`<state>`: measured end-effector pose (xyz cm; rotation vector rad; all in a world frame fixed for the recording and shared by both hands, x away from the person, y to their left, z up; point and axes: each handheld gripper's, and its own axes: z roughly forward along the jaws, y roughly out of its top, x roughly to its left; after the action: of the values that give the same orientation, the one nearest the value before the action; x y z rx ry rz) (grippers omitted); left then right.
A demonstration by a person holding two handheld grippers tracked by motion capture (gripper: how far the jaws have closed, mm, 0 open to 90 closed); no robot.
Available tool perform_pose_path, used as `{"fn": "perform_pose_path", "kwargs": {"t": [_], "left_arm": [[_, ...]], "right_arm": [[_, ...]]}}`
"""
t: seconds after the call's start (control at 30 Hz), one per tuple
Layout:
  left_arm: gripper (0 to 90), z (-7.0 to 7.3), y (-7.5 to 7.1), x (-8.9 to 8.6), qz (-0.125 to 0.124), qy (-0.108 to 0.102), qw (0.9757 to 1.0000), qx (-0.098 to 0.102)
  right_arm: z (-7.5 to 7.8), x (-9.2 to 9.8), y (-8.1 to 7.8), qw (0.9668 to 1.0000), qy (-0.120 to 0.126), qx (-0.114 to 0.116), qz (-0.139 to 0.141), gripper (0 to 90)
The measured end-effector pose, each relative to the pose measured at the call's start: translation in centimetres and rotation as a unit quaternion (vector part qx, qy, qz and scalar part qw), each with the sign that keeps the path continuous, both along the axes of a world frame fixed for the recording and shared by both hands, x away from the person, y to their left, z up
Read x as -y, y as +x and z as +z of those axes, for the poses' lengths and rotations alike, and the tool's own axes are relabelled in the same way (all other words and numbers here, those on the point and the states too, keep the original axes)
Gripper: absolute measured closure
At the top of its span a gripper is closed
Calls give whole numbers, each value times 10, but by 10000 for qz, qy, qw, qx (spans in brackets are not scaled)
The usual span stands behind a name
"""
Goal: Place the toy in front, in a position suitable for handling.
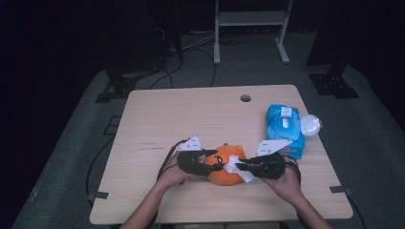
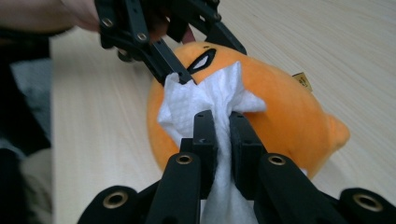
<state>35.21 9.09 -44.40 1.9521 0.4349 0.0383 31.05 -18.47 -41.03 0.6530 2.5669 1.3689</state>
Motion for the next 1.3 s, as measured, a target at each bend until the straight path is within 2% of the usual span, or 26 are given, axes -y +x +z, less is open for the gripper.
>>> {"fn": "perform_pose_path", "kwargs": {"t": [0.07,0.17,0.33,0.47,0.5,0.6,0.67,0.7,0.8,0.83,0.97,1.0,1.03,1.07,1.17,1.2,1.23,1.27,1.3], "left_arm": [[365,2,0,-1,-3,36,10000,63],[356,10,0,-6,4,64,9999,130],[357,12,-1,-6,-61,109,9998,177],[353,10,0,-4,-18,-31,10000,67],[348,10,2,-5,-14,-169,9998,-57],[338,9,3,-6,-3,-242,9996,-126],[321,10,3,-7,-9,-289,9995,-99],[299,11,3,-10,-14,-389,9992,-88],[261,13,3,-12,6,-347,9994,-39],[259,14,2,-14,-39,-205,9998,-17],[259,12,1,-19,-122,-59,9999,-38],[271,12,0,-20,-125,-39,9999,-33],[363,11,0,-23,-129,66,9999,-18],[396,11,0,-23,-129,66,9999,-18],[443,10,1,-21,-43,102,9999,-75],[465,10,1,-19,-22,121,9999,-41],[475,11,3,-17,33,76,10000,-16],[475,11,3,-17,33,76,10000,-16],[476,11,3,-15,28,50,10000,-8]], "right_arm": [[-2,-3,1,10000,-83,37,-28,822],[-7,1,10,9997,148,-120,-155,822],[-9,7,12,9994,179,-160,-234,822],[-13,6,13,9990,191,-234,-318,823],[-14,6,12,9990,209,-246,-320,823],[-15,6,11,9989,208,-254,-332,824],[-14,5,11,9989,178,-244,-345,823],[-15,5,12,9989,189,-251,-361,823],[-14,6,13,9987,182,-240,-414,824],[-14,6,14,9985,183,-233,-450,823],[-15,10,16,9978,190,-282,-570,823],[-15,12,17,9974,201,-316,-611,824],[-15,13,18,9973,208,-320,-632,823],[-15,13,18,9973,208,-320,-632,823],[-14,13,18,9972,201,-305,-646,824],[-12,12,16,9973,181,-249,-663,824],[-5,10,12,9978,168,-57,-645,826],[-5,10,12,9978,168,-57,-645,826],[2,4,7,9983,169,108,-542,826]]}}
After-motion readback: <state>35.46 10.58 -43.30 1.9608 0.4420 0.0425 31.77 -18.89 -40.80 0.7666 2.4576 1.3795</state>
